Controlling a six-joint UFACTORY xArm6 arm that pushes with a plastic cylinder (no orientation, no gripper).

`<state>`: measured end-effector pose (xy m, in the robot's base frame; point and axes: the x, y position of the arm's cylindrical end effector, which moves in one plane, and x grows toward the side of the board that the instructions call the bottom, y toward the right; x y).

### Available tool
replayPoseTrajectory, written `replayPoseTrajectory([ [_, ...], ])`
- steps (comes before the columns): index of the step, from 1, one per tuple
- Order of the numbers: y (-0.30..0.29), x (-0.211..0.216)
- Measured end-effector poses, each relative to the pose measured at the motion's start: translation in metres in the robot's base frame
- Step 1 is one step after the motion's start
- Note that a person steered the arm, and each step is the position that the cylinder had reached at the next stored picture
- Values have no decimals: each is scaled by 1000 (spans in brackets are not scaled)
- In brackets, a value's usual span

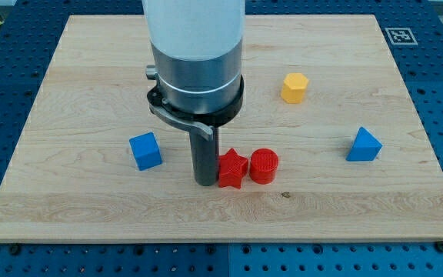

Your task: Move blue cube above red circle

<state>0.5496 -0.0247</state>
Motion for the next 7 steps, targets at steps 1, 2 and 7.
replayPoseTrajectory([
  [1,-21,2],
  [2,-69,2],
  [7,-157,-16],
])
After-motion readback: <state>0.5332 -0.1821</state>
